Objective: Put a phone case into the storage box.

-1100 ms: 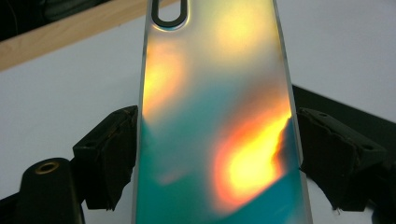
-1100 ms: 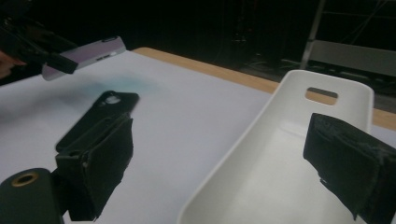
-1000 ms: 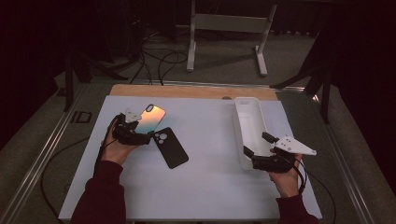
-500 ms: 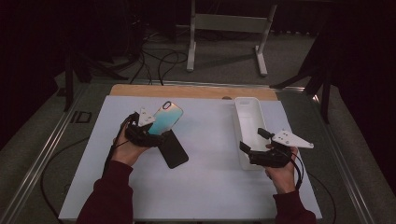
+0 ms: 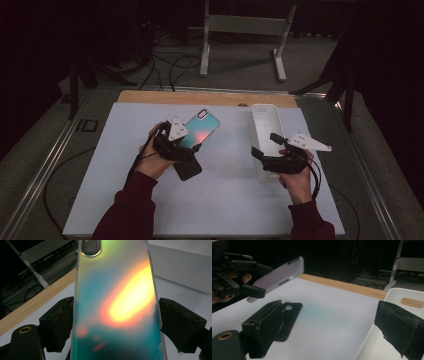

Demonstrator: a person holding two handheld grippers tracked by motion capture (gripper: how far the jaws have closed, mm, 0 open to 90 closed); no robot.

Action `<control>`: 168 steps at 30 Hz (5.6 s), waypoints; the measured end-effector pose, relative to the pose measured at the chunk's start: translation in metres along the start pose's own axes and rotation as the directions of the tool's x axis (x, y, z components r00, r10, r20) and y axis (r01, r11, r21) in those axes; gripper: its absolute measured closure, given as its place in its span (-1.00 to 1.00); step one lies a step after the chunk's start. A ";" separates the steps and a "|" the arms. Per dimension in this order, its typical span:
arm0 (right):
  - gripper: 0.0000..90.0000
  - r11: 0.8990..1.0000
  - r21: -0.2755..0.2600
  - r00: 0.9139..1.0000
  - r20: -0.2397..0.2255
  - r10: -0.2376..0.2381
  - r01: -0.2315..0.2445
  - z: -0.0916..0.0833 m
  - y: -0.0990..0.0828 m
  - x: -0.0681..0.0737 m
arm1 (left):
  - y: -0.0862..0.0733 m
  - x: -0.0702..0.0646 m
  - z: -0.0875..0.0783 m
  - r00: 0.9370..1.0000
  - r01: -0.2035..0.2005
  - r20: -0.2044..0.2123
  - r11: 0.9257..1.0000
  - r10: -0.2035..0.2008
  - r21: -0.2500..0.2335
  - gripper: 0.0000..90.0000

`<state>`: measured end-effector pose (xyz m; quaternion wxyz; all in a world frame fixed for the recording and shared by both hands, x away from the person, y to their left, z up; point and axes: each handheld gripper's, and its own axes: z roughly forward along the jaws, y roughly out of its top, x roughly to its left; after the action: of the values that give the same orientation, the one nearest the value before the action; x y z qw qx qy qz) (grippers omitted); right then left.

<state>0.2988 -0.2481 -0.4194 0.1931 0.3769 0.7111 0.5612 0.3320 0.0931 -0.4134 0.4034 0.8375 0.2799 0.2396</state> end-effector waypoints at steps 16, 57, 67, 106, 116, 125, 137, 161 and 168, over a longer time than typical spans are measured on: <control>-0.82 0.999 0.025 0.995 -0.090 0.034 -0.032 0.026 0.016 0.015 | 0.017 -0.031 0.002 0.995 -0.069 0.061 0.995 0.074 -0.068 -0.63; 0.83 0.986 0.087 0.941 -0.300 0.159 -0.139 0.049 0.028 0.037 | 0.020 -0.056 0.010 0.993 -0.096 0.052 0.986 0.104 -0.134 -0.77; 0.83 0.991 0.081 0.952 -0.278 0.126 -0.107 0.044 0.032 0.034 | 0.019 -0.047 0.009 0.984 -0.034 0.169 0.993 0.053 -0.114 -0.93; 0.81 1.000 0.001 0.897 -0.441 -0.015 0.017 0.024 0.037 0.040 | 0.005 -0.034 0.009 0.847 0.061 0.532 0.990 0.018 -0.131 0.17; 0.37 0.998 0.033 0.902 -0.430 -0.031 0.050 0.027 0.033 0.034 | -0.003 -0.033 0.010 0.817 0.061 0.576 0.987 0.036 -0.148 0.69; -0.42 0.986 0.118 0.941 -0.332 -0.070 0.115 0.032 0.030 0.041 | -0.003 -0.034 0.007 0.851 0.046 0.523 0.985 0.049 -0.166 0.79; -0.67 0.991 0.119 0.975 -0.218 -0.039 0.066 0.027 0.033 0.039 | -0.001 -0.039 0.001 0.914 0.036 0.406 0.987 0.031 -0.157 0.80; -0.69 0.997 0.063 0.993 -0.105 0.054 -0.048 0.031 0.053 0.057 | -0.002 -0.056 -0.002 0.983 0.071 0.179 0.983 -0.041 -0.167 0.79; -0.69 0.993 0.042 0.989 -0.102 0.111 -0.107 0.037 0.057 0.062 | 0.000 -0.066 0.000 0.984 0.064 0.173 0.982 -0.033 -0.179 0.79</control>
<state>0.3032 -0.1726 -0.3670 0.1179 0.3890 0.7088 0.5765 0.2841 0.0493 -0.4253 0.5069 0.8070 0.2419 0.1825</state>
